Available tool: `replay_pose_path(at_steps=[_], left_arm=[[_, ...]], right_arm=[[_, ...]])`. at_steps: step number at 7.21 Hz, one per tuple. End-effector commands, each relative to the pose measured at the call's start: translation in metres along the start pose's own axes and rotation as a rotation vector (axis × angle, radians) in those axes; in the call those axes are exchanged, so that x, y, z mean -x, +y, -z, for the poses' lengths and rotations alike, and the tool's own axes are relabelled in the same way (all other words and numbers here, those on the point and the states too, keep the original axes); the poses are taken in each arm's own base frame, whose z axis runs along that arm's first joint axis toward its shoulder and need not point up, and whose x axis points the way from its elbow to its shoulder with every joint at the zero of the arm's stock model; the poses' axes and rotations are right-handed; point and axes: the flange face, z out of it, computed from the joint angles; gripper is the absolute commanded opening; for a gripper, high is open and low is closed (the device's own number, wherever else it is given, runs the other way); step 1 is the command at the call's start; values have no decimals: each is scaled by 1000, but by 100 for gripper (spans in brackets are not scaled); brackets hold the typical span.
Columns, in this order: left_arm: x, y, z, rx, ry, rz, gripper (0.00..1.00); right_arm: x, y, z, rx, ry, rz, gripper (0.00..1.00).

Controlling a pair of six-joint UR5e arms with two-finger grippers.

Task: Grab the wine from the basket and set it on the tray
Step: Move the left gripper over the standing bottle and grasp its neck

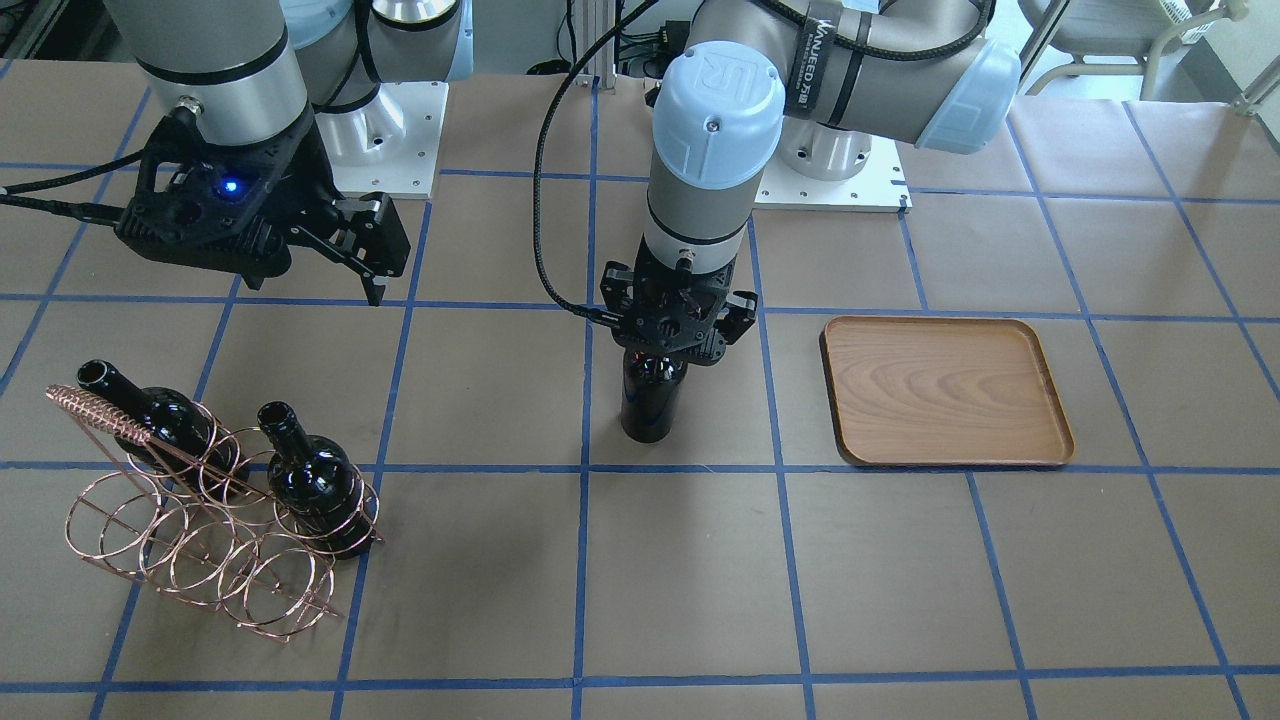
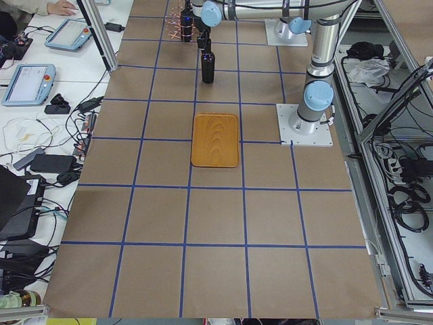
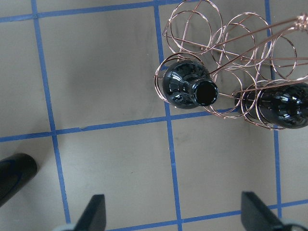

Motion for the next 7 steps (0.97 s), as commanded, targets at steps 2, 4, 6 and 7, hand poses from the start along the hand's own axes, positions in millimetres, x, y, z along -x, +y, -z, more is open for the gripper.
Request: replay_pose_path(at_steps=[2, 4, 6, 7], left_arm=[[-1, 0, 1, 9, 6, 0, 50], [0, -1, 2, 6, 8, 3, 51], [-4, -1, 1, 11, 41, 5, 14], [-4, -1, 1, 11, 41, 6, 0]], right_arm=[[0, 0, 0, -1, 0, -2, 100], [0, 0, 0, 1, 0, -3, 100], [0, 2, -5, 7, 1, -3, 100], [0, 1, -5, 4, 1, -3, 100]])
